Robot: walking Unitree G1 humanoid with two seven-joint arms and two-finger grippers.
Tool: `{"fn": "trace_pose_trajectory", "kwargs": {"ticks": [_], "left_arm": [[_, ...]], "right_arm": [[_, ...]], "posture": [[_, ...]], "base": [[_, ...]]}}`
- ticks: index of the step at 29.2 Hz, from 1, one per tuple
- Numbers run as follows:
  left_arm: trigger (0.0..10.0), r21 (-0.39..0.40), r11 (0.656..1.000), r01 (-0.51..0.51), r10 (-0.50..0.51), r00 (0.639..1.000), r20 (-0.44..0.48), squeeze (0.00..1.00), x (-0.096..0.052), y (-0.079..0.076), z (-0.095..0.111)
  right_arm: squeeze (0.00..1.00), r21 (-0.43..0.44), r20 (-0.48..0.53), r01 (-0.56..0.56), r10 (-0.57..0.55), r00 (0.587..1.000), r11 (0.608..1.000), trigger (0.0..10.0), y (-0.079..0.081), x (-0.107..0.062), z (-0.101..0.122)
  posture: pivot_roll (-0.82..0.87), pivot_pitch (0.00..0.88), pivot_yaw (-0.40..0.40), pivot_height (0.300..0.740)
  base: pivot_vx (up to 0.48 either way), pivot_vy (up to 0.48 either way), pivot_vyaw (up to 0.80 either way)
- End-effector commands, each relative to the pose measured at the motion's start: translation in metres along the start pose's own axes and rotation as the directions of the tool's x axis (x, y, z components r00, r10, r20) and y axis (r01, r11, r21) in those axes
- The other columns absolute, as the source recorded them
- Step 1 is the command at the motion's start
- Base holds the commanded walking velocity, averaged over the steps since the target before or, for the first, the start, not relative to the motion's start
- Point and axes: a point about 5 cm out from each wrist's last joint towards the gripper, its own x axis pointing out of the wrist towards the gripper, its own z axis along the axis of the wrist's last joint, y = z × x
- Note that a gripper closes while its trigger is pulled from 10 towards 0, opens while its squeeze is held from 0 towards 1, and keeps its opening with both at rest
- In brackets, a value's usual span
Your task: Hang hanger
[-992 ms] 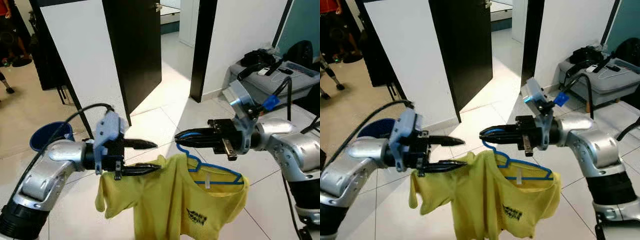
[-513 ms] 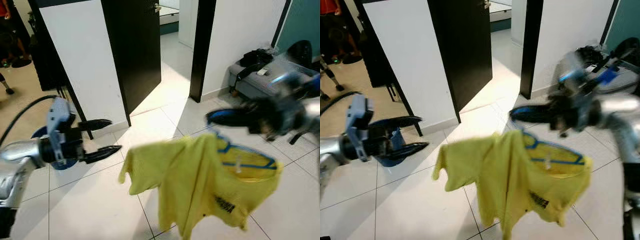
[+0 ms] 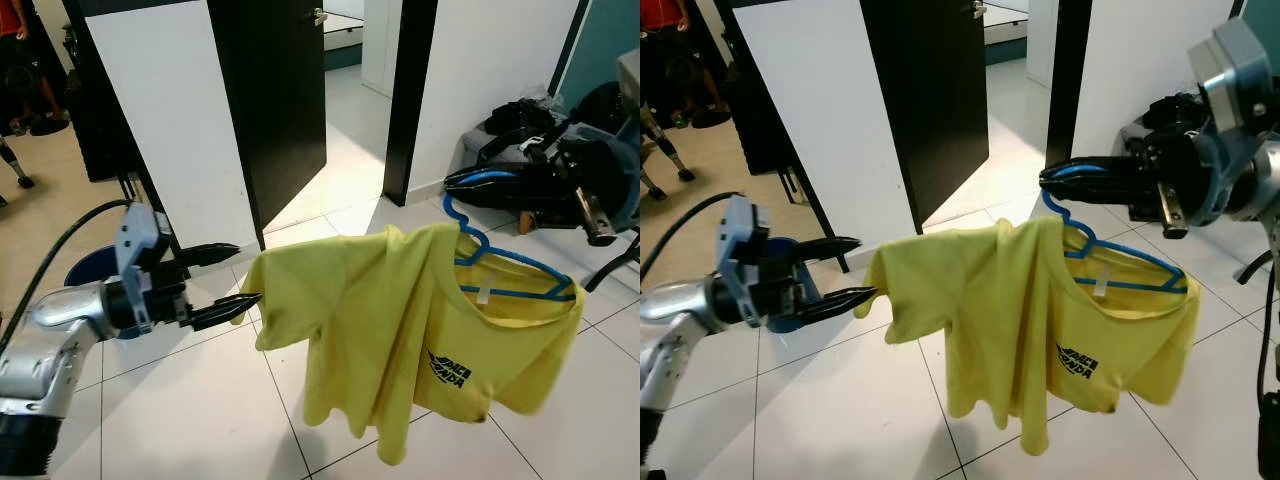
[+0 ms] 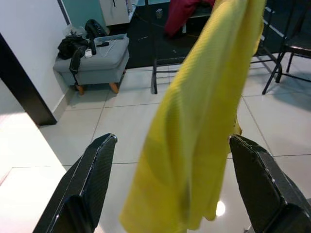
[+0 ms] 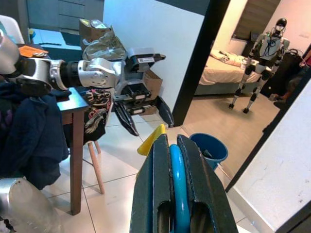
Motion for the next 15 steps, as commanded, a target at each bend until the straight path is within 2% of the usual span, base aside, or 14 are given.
{"fn": "trace_pose_trajectory", "kwargs": {"ticks": [1,10,11,12,15], "left_arm": [[10.0,-0.006,1.0,-0.004,0.004,1.0,-0.006,0.0,0.001,0.0,-0.003],[10.0,-0.028,1.0,-0.004,0.004,1.0,-0.024,0.0,0.004,-0.002,-0.009],[4.4,-0.034,0.999,-0.013,0.011,0.999,-0.042,0.0,0.005,-0.002,-0.011],[0.0,-0.041,0.999,-0.018,0.015,0.998,-0.056,0.0,0.005,-0.002,-0.014],[0.0,-0.048,0.998,-0.028,0.024,0.997,-0.071,0.0,0.004,-0.002,-0.017]], "right_arm": [[0.0,-0.051,0.022,-0.021,0.022,1.0,0.998,0.0,0.002,0.001,0.013],[0.0,-0.073,0.051,-0.042,0.045,0.998,0.996,0.0,0.001,0.007,0.018],[0.0,-0.077,0.057,-0.047,0.052,0.997,0.996,0.0,0.001,0.008,0.02],[0.0,-0.083,0.062,-0.05,0.056,0.997,0.995,0.0,0.0,0.009,0.022],[0.0,-0.09,0.07,-0.052,0.058,0.996,0.995,0.0,0.0,0.01,0.024]], "posture": [[-0.1,0.0,0.076,0.74],[-0.1,0.0,0.07,0.74],[-0.1,0.0,0.07,0.74],[-0.1,0.0,0.069,0.74],[-0.1,0.0,0.069,0.74]], "base": [[0.0,0.0,0.0],[0.0,0.0,0.0],[0.0,0.0,0.0],[0.0,0.0,0.0],[0.0,0.0,0.0]]}}
